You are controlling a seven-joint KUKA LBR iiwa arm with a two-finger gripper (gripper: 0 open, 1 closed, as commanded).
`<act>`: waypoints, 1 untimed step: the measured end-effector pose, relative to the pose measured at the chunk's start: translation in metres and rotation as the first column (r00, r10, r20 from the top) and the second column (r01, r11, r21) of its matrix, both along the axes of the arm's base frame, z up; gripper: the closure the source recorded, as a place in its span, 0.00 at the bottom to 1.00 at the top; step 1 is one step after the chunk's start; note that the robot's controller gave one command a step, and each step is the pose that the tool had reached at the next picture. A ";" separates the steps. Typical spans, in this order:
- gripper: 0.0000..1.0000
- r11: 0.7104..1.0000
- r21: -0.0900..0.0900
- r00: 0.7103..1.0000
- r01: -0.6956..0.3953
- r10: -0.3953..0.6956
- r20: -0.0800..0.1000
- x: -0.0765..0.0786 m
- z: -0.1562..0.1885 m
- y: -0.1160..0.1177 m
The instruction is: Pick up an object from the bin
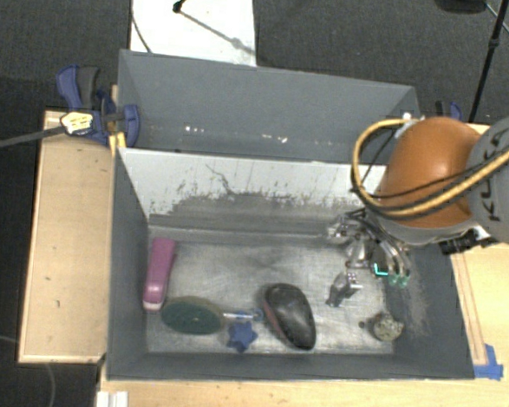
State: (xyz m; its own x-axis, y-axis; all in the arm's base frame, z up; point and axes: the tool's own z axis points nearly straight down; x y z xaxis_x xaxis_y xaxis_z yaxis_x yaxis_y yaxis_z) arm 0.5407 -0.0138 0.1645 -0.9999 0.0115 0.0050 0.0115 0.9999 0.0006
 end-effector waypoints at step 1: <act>0.00 0.981 0.001 0.981 -0.193 0.193 0.013 -0.042 -0.093 0.075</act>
Offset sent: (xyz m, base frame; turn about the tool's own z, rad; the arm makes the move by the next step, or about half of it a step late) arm -0.0434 0.0734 -0.0945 -0.1985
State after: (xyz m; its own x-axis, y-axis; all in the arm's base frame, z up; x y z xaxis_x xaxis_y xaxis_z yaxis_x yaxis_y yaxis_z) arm 0.4991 0.0616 0.0712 -0.9834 -0.1815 -0.0084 -0.1815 0.9834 0.0014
